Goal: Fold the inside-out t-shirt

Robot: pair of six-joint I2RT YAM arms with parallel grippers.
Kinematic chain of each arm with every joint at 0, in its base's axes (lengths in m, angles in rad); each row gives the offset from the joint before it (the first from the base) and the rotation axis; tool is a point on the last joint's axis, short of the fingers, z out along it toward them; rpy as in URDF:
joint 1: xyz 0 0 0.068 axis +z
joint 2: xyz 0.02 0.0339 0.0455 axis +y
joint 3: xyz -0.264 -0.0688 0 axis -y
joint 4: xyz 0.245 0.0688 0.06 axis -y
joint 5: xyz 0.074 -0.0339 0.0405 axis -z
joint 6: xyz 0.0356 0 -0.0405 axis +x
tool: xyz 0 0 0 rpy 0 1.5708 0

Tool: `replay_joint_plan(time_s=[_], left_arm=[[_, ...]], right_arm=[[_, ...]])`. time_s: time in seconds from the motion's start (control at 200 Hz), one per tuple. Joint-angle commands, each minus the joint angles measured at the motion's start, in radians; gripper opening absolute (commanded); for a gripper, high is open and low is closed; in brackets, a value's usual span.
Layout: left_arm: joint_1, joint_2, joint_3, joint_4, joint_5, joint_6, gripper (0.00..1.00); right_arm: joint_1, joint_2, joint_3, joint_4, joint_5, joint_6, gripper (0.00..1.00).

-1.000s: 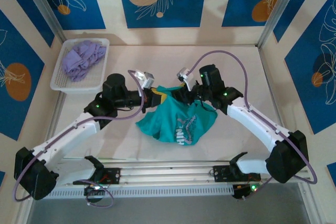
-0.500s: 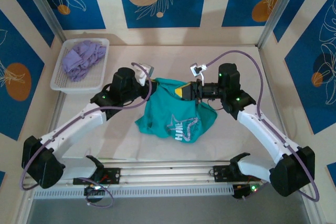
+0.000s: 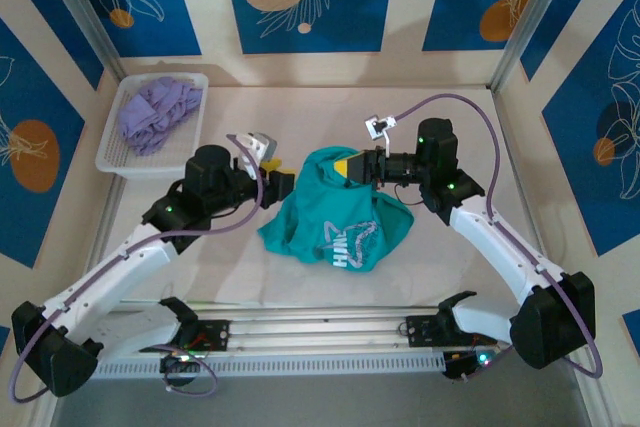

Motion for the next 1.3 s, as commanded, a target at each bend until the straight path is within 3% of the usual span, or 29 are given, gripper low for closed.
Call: replay_joint_plan(time_s=[0.0, 0.11, 0.605, 0.775, 0.925, 1.11, 1.295], left_arm=[[-0.012, 0.046, 0.024, 0.081, 0.239, -0.059, 0.42], [-0.012, 0.124, 0.053, 0.176, 0.348, -0.160, 0.40], [-0.010, 0.302, 0.132, 0.211, 0.306, -0.236, 0.34], [-0.008, 0.351, 0.157, 0.244, 0.348, -0.256, 0.21], [0.005, 0.338, 0.151, 0.287, 0.362, -0.259, 0.00], [0.030, 0.250, 0.096, 0.385, 0.475, -0.321, 0.00], [0.044, 0.193, 0.029, 0.594, 0.612, -0.533, 0.00]], right_arm=[[-0.004, -0.002, -0.011, 0.022, 0.006, 0.013, 0.00], [-0.004, -0.012, -0.017, 0.016, 0.015, 0.007, 0.00], [-0.005, -0.057, -0.037, -0.007, 0.029, -0.017, 0.00], [-0.007, -0.061, -0.045, -0.004, 0.027, -0.020, 0.00], [-0.020, -0.075, -0.045, -0.062, 0.052, -0.068, 0.00], [-0.050, -0.134, -0.042, -0.168, 0.154, -0.136, 0.00], [0.001, -0.157, -0.068, -0.120, 0.263, -0.149, 0.00]])
